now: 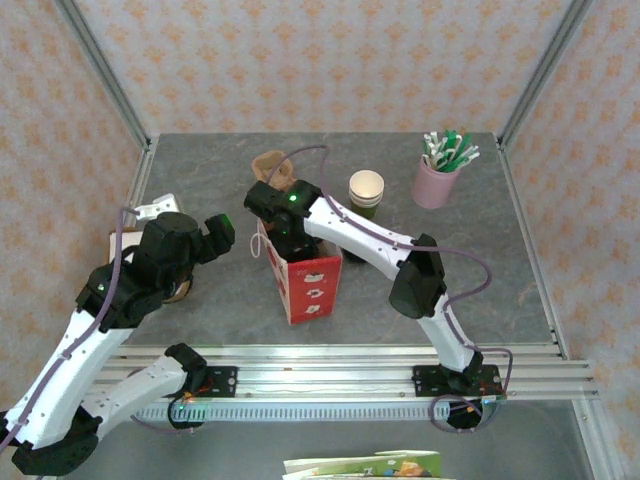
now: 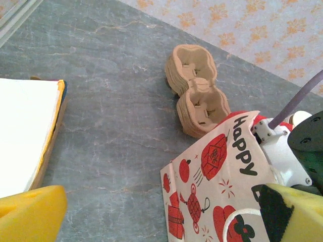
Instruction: Pack the takeout coffee
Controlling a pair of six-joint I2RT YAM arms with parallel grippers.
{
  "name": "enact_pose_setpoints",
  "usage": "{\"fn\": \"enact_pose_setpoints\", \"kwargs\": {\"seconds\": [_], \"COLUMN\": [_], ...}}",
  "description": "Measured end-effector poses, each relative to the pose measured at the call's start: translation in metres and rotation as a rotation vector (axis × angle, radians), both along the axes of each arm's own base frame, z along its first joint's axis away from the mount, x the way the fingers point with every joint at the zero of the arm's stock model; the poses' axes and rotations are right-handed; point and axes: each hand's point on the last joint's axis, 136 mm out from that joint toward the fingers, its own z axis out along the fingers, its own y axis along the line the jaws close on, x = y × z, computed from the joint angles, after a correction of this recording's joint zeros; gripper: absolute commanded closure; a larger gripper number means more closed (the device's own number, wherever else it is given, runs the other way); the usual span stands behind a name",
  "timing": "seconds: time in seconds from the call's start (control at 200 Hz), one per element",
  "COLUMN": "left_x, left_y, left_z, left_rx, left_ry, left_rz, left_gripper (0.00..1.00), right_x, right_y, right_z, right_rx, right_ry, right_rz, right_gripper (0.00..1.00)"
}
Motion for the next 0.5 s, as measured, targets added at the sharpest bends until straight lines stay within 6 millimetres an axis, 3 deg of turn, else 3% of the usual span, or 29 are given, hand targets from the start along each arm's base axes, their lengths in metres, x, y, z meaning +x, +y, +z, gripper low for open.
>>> {"fn": "enact_pose_setpoints", "kwargs": {"seconds": [0.275,0.5], "left_x": [0.0042,0.006], "left_y": [-0.0026,-0.0042], "left_z": [-0.0051,-0.0075], "left_rx": [0.013,0.017], "left_ry": [0.022,0.032], "left_rz": [-0.001,-0.003], "left_gripper": [0.01,0.01], "right_x": [-0.0025,-0.0041], "right_y": [-0.0029,-0.0016], "right_z": [-0.0068,-0.0065], "right_rx": [-0.035,-0.038], "right_ry": [-0.007,-0.011], "right_rz": [0.024,0.029], "right_gripper": [0.5,0.44]}}
